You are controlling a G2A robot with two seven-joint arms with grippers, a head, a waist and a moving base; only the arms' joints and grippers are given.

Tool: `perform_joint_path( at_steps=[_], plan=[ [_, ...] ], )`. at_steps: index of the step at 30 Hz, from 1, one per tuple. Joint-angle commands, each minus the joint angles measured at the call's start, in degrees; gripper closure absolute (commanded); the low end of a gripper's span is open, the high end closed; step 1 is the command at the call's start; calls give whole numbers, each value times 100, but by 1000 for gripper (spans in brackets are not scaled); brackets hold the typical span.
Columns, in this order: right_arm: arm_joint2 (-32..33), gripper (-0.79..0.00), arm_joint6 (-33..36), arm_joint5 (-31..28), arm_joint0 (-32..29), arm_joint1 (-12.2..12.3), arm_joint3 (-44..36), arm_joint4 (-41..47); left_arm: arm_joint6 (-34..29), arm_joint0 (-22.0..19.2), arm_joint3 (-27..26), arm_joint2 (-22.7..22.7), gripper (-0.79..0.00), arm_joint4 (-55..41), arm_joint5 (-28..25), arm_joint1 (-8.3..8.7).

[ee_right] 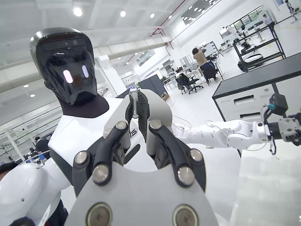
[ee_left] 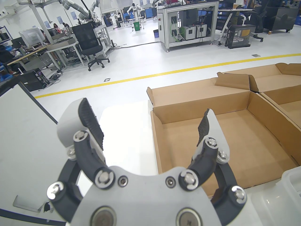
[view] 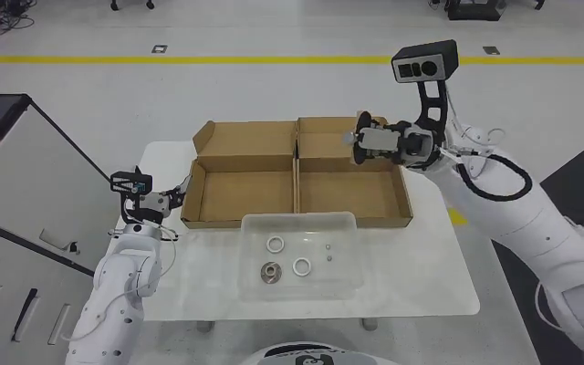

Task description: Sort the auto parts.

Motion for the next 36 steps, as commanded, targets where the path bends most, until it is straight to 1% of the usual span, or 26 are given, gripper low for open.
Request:
perform_joint_path(
  at_steps=[1,4,5,7,9,15,19,25,27,29,30,32,36],
  plan=[
    [-3,0,-3,-2,2,1,0,0,0,0,0,0,-785,0,0,0],
    [-3,0,-3,-2,2,1,0,0,0,0,0,0,-785,0,0,0],
    [20,0,-126,24,-60,-10,-85,42,0,0,0,0,-785,0,0,0],
    [85,0,-92,11,-118,-35,-282,-98,0,0,0,0,-785,0,0,0],
    [137,0,-145,-141,-226,-98,-506,219,0,0,0,0,-785,0,0,0],
    [426,0,-197,-195,-452,-350,-1050,816,0,0,0,0,-785,0,0,0],
    [744,0,-4,-2,-701,-542,-1179,1069,0,0,0,0,-785,0,0,0],
    [1223,0,496,498,-1050,-871,-1254,1343,0,0,0,0,-785,0,0,0],
    [1351,0,645,647,-1150,-985,-1215,1289,0,0,0,0,-785,0,0,0],
    [1473,0,774,777,-1243,-1098,-1061,1057,0,0,0,0,-785,0,0,0],
    [1504,0,791,794,-1266,-1122,-993,953,0,0,0,0,-785,0,0,0],
    [1601,0,924,927,-1267,-1172,-773,385,0,0,0,0,-785,0,0,0],
    [1707,0,1042,1047,-1259,-1214,-579,-194,0,0,0,0,-785,0,0,0]
  ],
)
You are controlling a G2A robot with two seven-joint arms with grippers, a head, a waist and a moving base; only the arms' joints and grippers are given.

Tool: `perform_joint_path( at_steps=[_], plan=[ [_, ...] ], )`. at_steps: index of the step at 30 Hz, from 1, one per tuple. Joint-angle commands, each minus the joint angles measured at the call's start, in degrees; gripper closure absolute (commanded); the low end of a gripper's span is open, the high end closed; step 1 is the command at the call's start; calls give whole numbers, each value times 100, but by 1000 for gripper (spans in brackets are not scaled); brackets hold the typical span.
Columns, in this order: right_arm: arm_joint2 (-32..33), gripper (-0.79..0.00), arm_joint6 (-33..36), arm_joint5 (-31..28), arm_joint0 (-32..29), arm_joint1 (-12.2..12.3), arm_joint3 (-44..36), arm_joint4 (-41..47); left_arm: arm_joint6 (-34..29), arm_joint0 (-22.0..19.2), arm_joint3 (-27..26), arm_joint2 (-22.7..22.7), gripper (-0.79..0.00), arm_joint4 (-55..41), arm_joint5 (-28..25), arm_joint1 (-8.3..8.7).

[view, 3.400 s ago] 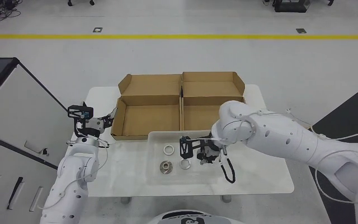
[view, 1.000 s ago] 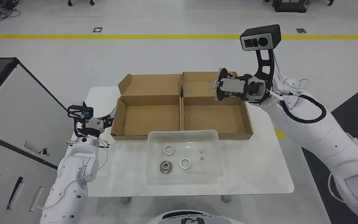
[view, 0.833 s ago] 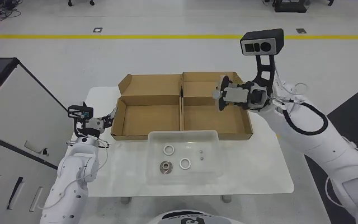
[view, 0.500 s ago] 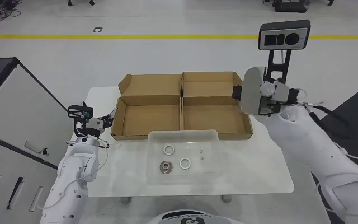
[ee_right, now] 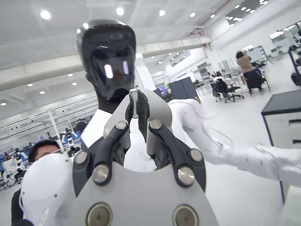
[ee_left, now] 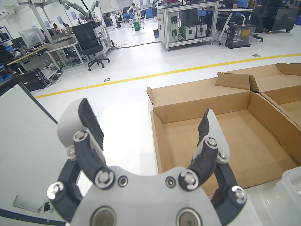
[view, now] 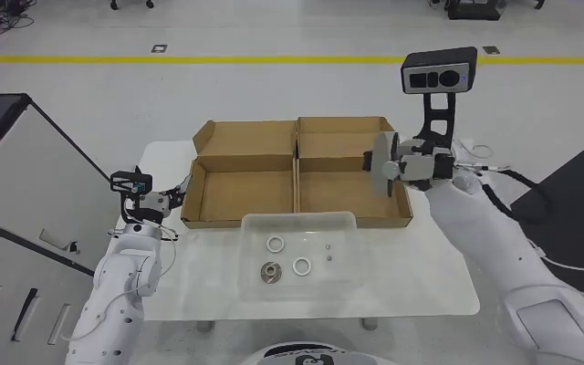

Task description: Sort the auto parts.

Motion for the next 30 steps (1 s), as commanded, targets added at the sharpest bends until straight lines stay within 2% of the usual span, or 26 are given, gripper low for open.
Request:
perform_joint_path(
  at_steps=[1,6,15,23,30],
  plan=[
    [43,0,37,37,0,-16,41,-206,0,0,0,0,-785,0,0,0],
    [86,0,81,81,-41,-79,8,-216,0,0,0,0,-785,0,0,0],
    [285,0,195,194,-308,-340,-336,884,0,0,0,0,-785,0,0,0],
    [696,0,452,451,-716,-676,-343,1551,0,0,0,0,-785,0,0,0],
    [952,0,616,615,-853,-915,-164,1233,0,0,0,0,-785,0,0,0]
  ],
)
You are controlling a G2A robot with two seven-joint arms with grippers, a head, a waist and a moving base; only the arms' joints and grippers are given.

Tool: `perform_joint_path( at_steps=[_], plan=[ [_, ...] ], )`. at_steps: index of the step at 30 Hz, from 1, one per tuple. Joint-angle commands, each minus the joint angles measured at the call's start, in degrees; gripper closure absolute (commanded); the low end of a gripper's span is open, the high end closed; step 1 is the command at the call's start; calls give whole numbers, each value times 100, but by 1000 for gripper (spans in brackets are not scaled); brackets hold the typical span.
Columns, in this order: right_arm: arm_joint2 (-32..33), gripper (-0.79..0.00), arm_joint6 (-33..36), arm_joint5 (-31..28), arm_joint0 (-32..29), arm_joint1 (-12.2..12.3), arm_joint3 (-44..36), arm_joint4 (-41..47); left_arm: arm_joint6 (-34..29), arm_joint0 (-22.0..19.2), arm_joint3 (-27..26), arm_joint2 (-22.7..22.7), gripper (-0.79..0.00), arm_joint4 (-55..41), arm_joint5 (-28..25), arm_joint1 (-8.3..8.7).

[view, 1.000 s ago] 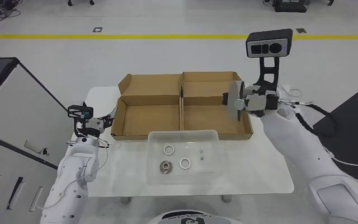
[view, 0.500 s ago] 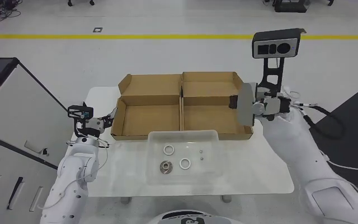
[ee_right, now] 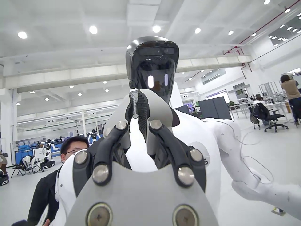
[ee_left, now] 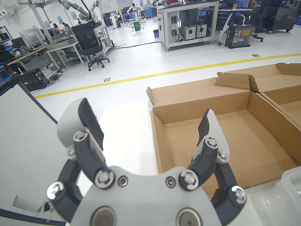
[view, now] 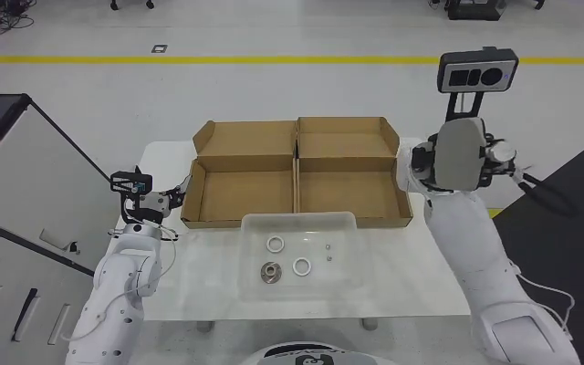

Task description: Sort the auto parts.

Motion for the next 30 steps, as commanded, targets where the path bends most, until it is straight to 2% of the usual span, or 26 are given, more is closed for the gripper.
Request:
perform_joint_path(
  at_steps=[1,8,15,19,23,30],
  plan=[
    [41,0,40,40,-11,-50,45,-161,0,0,0,0,-785,0,0,0],
    [165,0,101,102,-33,-164,250,-963,0,0,0,0,-785,0,0,0],
    [289,0,113,350,53,-132,372,-2206,0,0,0,0,-785,0,0,0],
    [311,0,28,470,17,-122,297,-2524,0,0,0,0,-785,0,0,0],
    [320,0,19,483,-45,-130,235,-2436,0,0,0,0,-785,0,0,0],
    [294,0,170,251,-200,-198,156,-1518,0,0,0,0,-785,0,0,0]
  ],
)
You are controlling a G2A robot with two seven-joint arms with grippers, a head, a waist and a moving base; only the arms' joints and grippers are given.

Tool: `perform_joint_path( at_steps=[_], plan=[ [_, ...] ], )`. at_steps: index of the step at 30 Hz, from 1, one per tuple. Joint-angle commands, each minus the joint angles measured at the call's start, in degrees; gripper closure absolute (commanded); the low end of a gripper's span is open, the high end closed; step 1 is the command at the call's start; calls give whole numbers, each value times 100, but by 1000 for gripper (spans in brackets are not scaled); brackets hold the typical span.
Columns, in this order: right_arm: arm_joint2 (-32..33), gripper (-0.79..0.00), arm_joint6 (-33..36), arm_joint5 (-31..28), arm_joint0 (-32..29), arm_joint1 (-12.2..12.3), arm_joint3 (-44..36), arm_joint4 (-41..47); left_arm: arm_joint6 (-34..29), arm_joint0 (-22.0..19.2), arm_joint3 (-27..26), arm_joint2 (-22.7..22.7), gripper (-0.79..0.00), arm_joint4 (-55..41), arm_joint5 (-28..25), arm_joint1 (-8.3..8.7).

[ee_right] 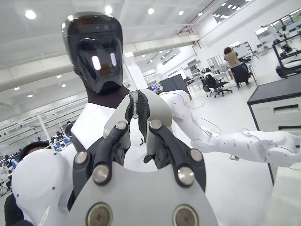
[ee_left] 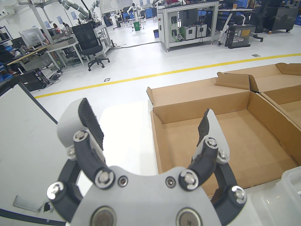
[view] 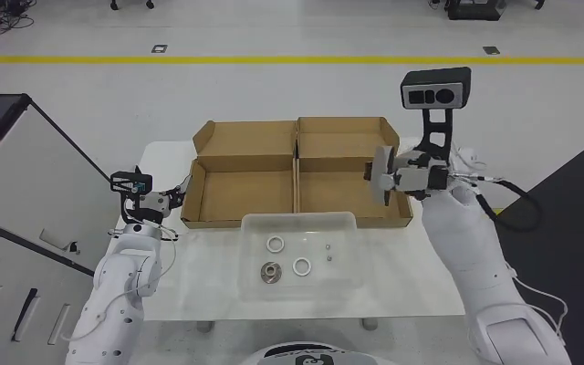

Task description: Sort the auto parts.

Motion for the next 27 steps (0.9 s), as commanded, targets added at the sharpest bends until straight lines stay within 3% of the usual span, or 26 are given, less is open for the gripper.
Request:
perform_joint_path(
  at_steps=[1,7,27],
  plan=[
    [-23,0,11,-65,-50,-25,-7,312,0,0,0,0,-785,0,0,0],
    [-15,0,-1,-120,-139,-93,-35,758,0,0,0,0,-785,0,0,0],
    [-14,0,-3,-122,-144,-97,-33,774,0,0,0,0,-785,0,0,0]
  ],
)
